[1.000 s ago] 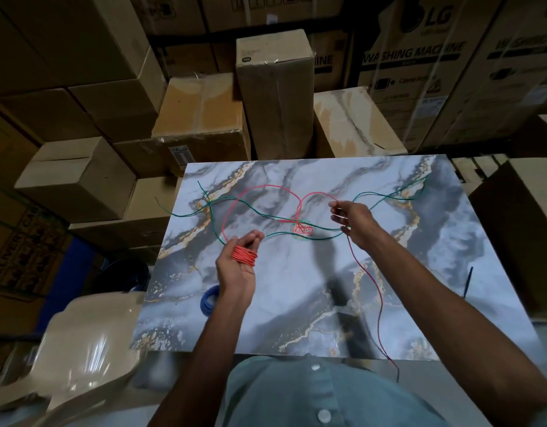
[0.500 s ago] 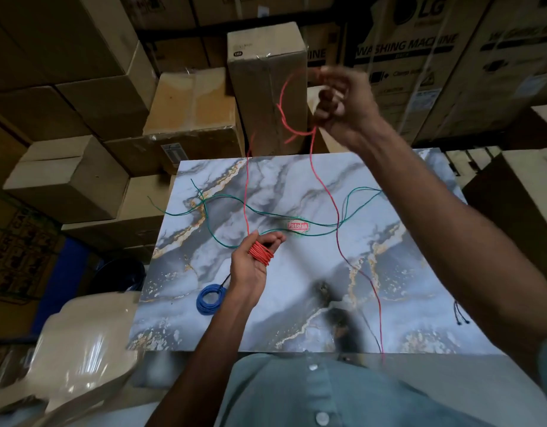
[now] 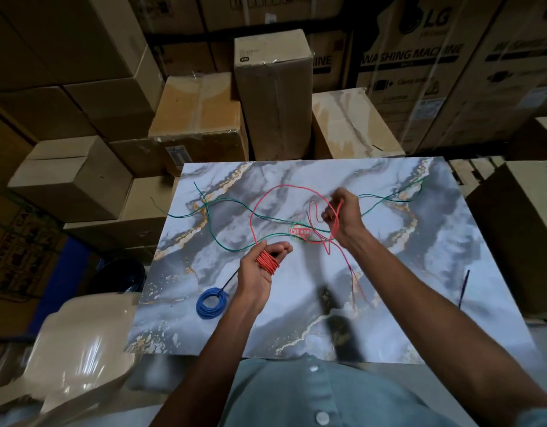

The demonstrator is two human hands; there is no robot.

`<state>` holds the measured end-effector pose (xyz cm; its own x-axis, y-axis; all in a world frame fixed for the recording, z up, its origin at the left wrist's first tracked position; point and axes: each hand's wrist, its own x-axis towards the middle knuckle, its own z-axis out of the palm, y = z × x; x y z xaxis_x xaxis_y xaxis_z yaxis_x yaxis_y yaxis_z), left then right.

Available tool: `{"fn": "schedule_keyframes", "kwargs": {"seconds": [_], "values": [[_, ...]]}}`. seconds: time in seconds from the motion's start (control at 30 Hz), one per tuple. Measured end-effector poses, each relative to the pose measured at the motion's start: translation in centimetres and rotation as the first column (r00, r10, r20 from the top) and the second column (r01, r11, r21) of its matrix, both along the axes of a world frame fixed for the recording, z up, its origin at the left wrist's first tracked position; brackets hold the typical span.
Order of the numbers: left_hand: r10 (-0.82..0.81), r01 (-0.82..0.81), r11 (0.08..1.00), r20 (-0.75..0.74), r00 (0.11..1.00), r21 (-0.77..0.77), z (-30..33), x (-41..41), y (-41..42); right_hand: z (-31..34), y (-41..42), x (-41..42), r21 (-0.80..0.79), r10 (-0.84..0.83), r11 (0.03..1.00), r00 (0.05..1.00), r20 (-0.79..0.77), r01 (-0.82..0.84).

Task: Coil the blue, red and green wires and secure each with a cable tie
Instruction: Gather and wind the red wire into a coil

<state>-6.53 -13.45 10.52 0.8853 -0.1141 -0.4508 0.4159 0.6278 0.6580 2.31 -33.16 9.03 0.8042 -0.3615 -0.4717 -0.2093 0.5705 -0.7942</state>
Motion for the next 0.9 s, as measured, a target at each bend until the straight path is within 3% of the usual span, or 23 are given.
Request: {"fn": "schedule_keyframes", "kwargs": {"seconds": [0.13,0.27,0.33,0.4,0.47,0.53,0.6,0.7,0.73,0.8,0.9], "values": [[-0.023,0.023,1.000,-0.027,0.999,0.013,-0.2,-0.2,-0.1,-5.0,-1.0,-2.3,-0.300,0.031,0.950,0.979,-0.201,-0.092],[-0.040,0.043,0.998,-0.062,0.997,0.055,0.0,0.0,-0.1,-6.7,-2.0,-4.0,-0.598,0.287,0.646,0.877,-0.386,-0.474],[-0.077,0.084,0.993,-0.087,0.993,0.086,0.1,0.1,0.0,-6.0,-2.5,-3.3,-0.628,0.341,0.587,0.860,-0.380,-0.510],[-0.126,0.135,0.986,-0.095,0.988,0.102,0.3,0.0,0.0,-4.1,-2.6,-2.0,-0.625,0.334,0.639,0.894,-0.299,-0.448],[-0.174,0.183,0.977,-0.087,0.981,0.106,0.7,-0.1,0.1,-1.3,-2.3,-1.2,-0.701,0.304,0.617,0.930,-0.205,-0.356],[-0.220,0.227,0.968,-0.074,0.973,0.104,1.2,-0.2,0.1,2.0,-1.3,-1.4,-0.817,0.369,0.499,0.924,-0.102,-0.289],[-0.268,0.271,0.959,-0.052,0.962,0.083,2.0,-0.3,0.1,4.7,0.5,-2.0,-0.893,0.540,0.368,0.841,-0.021,-0.258],[-0.356,0.356,0.932,-0.008,0.934,0.067,3.4,-0.5,0.1,4.8,3.1,-2.6,-0.972,0.698,0.070,0.707,-0.114,-0.226],[-0.391,0.390,0.919,0.012,0.920,0.063,3.9,-0.6,0.1,4.5,3.3,-2.7,-0.970,0.703,0.018,0.693,-0.161,-0.244],[-0.453,0.450,0.891,0.059,0.890,0.052,4.7,-0.9,0.1,4.2,3.3,-2.8,-0.940,0.722,0.076,0.669,-0.179,-0.333],[-0.496,0.495,0.868,0.103,0.862,0.035,5.6,-1.2,0.1,4.4,3.7,-3.5,-0.914,0.761,0.218,0.646,-0.059,-0.341]]}}
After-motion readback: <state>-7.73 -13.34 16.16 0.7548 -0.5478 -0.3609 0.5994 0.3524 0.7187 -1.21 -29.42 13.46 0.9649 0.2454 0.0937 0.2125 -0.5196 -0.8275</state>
